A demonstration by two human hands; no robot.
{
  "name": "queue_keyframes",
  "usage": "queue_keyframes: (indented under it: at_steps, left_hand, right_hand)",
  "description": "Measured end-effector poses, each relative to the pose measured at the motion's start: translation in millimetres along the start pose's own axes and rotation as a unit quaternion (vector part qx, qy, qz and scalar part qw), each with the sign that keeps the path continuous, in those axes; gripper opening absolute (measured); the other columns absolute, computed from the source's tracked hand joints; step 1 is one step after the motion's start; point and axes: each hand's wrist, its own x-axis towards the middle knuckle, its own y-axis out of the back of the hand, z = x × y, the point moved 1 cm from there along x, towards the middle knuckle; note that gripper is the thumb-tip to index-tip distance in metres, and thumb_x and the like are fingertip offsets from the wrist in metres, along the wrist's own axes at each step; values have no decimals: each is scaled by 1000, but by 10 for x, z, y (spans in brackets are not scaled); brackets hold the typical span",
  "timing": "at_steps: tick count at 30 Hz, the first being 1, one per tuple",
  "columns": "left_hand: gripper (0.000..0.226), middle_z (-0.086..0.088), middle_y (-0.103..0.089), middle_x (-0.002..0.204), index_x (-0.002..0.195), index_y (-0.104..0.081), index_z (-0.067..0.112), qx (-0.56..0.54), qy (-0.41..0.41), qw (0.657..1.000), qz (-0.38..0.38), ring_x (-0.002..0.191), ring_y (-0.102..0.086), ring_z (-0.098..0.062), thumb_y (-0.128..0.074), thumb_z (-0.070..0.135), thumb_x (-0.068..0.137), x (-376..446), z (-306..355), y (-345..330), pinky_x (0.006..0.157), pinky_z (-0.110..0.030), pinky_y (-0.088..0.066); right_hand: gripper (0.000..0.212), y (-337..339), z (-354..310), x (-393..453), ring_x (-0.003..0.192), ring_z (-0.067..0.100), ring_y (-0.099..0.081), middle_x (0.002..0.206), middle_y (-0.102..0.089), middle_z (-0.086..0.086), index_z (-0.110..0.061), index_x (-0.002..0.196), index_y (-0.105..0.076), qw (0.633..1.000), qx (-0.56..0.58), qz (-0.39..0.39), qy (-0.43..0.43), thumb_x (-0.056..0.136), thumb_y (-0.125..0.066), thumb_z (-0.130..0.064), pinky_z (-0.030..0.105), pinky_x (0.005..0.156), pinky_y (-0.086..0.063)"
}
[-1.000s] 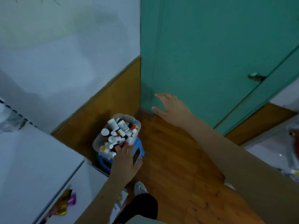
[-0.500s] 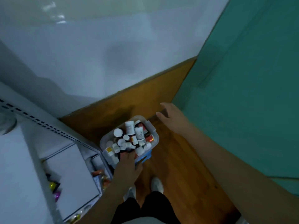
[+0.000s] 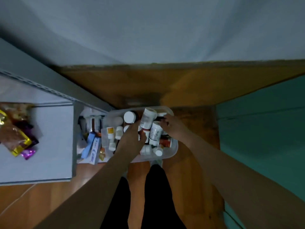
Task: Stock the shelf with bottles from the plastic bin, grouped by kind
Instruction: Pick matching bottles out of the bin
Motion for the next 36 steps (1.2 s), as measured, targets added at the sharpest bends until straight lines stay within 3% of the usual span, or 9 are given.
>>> queue_keyframes:
  at_steps: [5, 8, 11, 14, 23, 27, 30, 33, 36]
  left_hand:
    - [62, -11, -37, 155, 154, -25, 11, 0, 34, 999, 26, 136, -42, -29, -54, 20, 99, 375, 51, -342, 104, -27, -34]
    - [59, -13, -45, 148, 150, -32, 8, -1, 38, 999, 33, 134, -44, -29, -56, 22, 98, 508, 49, -502, 107, -33, -35]
    - [48, -13, -59, 131, 140, -46, 10, 40, 51, 997, 49, 120, -55, -31, -56, 28, 96, 658, 85, -575, 97, -39, -46]
    - [50, -13, -59, 132, 139, -48, 9, 98, 53, 993, 24, 121, -55, -31, -57, 32, 96, 812, 159, -605, 99, -40, -46]
    - [57, -16, -61, 127, 134, -53, 6, 139, -18, 984, -111, 116, -57, -30, -73, 23, 84, 993, -89, -550, 99, -32, -41]
    - [52, -15, -64, 116, 122, -60, 4, 112, -30, 989, -90, 108, -59, -30, -79, 24, 78, 922, -193, -522, 88, -29, -41]
    - [56, -9, -65, 119, 125, -61, 7, 57, -31, 997, -44, 106, -61, -23, -80, 29, 78, 786, -153, -337, 86, -24, -45]
    - [50, 4, -62, 107, 125, -62, 8, -17, -19, 1000, 13, 95, -57, -10, -79, 21, 80, 491, -56, -34, 75, -7, -36]
    - [49, 6, -60, 108, 125, -60, 11, -74, 20, 995, 60, 97, -56, -10, -79, 20, 81, 41, -69, 249, 77, -11, -40]
  right_hand:
    - [53, -384, 251, 315, 128, 22, -49, 141, -50, 6, -17, 140, -46, 995, -51, -70, 43, 94, -60, -40, 35, 105, -42]
    - [62, -599, 375, 369, 126, 25, -52, 141, -47, 6, -20, 138, -46, 993, -48, -88, 55, 85, -63, -50, 43, 103, -46]
    - [65, -701, 384, 290, 121, 22, -54, 155, -27, 7, -22, 147, -35, 992, -47, -92, 74, 91, -64, -41, 32, 96, -47]
    - [55, -817, 456, 298, 107, 23, -60, 141, -45, 6, -16, 140, -42, 996, -41, -46, 66, 94, -63, -37, 25, 78, -41]
    - [39, -1104, 462, 265, 96, 21, -62, 101, -68, 9, -4, 109, -63, 995, 63, 77, 19, 85, -73, -34, 22, 75, -37]
    - [32, -1045, 496, 165, 85, 14, -64, 88, -68, 0, -8, 97, -63, 992, 100, 83, -6, 82, -74, -34, 24, 73, -48]
    - [26, -901, 429, -13, 66, -7, -51, 70, -53, -18, -18, 90, -54, 988, 117, 97, -7, 85, -74, -34, 3, 59, -37]
    - [24, -720, 258, -193, 71, -5, -52, 78, -56, -19, -17, 103, -61, 987, 130, 91, 9, 88, -72, -32, 0, 59, -36]
    - [27, -508, -66, -390, 87, 7, -57, 92, -61, -9, -17, 108, -63, 988, 111, 97, 43, 89, -70, -35, 9, 69, -40]
